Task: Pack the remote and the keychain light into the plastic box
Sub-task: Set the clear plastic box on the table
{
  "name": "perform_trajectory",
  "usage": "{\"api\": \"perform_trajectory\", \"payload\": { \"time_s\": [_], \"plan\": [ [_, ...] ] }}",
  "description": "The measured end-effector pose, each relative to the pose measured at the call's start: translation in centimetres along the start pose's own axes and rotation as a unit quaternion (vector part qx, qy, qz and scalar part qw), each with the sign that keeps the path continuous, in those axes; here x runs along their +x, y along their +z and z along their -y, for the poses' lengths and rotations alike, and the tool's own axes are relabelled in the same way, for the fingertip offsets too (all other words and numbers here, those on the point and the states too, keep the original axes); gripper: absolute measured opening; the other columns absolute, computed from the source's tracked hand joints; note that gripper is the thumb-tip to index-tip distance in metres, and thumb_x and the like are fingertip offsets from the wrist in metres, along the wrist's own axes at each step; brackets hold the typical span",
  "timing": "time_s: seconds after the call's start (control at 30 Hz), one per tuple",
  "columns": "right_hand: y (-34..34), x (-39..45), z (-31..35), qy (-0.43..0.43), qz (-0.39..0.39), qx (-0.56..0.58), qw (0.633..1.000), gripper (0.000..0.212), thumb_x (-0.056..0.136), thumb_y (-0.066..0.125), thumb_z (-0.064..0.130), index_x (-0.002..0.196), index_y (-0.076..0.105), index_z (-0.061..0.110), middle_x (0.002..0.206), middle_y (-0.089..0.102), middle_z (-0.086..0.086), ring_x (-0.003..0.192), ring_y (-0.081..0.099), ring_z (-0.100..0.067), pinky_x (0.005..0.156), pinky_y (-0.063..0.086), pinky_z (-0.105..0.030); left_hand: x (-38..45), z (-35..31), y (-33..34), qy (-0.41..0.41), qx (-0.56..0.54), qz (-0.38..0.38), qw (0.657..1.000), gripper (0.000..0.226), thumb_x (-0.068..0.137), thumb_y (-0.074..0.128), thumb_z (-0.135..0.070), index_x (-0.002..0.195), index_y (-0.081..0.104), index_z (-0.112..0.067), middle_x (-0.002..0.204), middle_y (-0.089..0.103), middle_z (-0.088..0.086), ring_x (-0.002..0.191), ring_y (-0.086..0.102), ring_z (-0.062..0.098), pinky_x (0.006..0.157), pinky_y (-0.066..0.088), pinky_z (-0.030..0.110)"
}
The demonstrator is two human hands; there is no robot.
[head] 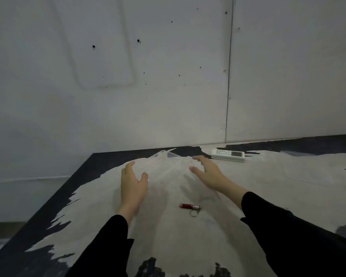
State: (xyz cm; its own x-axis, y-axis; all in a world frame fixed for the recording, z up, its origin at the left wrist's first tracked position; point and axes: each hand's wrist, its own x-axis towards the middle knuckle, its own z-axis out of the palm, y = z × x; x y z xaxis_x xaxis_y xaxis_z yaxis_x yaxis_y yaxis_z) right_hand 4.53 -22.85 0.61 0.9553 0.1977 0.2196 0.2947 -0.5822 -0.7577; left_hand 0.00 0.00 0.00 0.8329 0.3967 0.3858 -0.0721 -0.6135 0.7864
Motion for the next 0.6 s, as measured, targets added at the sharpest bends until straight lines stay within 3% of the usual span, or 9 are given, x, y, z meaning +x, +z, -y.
{"api": "perform_trajectory", "payload": {
  "time_s": [0.07,0.17,0.33,0.47,0.6],
  "plan": [
    [1.4,1.3,0.5,0.033,0.019,0.080,0.996,0.050,0.091,0.049,0.038,0.136,0.040,0.017,0.144,0.043,-0.009,0.132,0.040,-0.023,0.103,0.032,-0.030,0.7,0.2,0.5,-0.049,-0.041,-0.004,0.998,0.054,0.085,0.054,-0.015,0.135,0.036,-0.010,0.139,0.041,0.014,0.119,0.045,0.027,0.098,0.035,0.034],
    [3.1,3.8,1.2,0.049,0.030,0.107,0.993,0.060,0.090,0.050,0.039,0.142,0.029,0.019,0.149,0.036,-0.010,0.136,0.036,-0.024,0.108,0.032,-0.036,1.9,0.9,1.7,-0.067,-0.056,0.003,0.996,0.056,0.085,0.053,-0.014,0.137,0.033,-0.011,0.140,0.040,0.013,0.101,0.045,0.018,0.090,0.035,0.028],
    [5.4,6.9,1.2,0.075,0.043,0.119,0.989,0.063,0.091,0.044,0.046,0.145,0.024,0.022,0.150,0.036,-0.007,0.134,0.038,-0.024,0.099,0.031,-0.029,2.6,3.2,3.1,-0.083,-0.045,0.006,0.995,0.059,0.085,0.042,-0.010,0.141,0.025,-0.013,0.141,0.039,0.016,0.125,0.042,0.032,0.105,0.036,0.039],
    [6.2,7.4,0.9,0.064,0.035,0.064,0.995,0.050,0.093,0.043,0.015,0.141,0.033,0.010,0.143,0.044,-0.013,0.127,0.044,-0.028,0.098,0.033,-0.027,2.6,3.5,3.3,-0.089,-0.045,0.022,0.995,0.057,0.088,0.038,-0.011,0.142,0.024,-0.013,0.146,0.037,0.017,0.133,0.036,0.029,0.106,0.032,0.037],
    [5.4,6.3,1.6,0.074,-0.005,0.065,0.995,0.049,0.088,0.040,0.000,0.136,0.042,0.008,0.135,0.051,-0.015,0.117,0.050,-0.028,0.091,0.037,-0.025,2.0,2.6,2.7,-0.096,-0.100,-0.007,0.990,0.053,0.088,0.036,-0.005,0.140,0.028,-0.012,0.141,0.040,0.019,0.127,0.041,0.031,0.106,0.035,0.040]
  ]
}}
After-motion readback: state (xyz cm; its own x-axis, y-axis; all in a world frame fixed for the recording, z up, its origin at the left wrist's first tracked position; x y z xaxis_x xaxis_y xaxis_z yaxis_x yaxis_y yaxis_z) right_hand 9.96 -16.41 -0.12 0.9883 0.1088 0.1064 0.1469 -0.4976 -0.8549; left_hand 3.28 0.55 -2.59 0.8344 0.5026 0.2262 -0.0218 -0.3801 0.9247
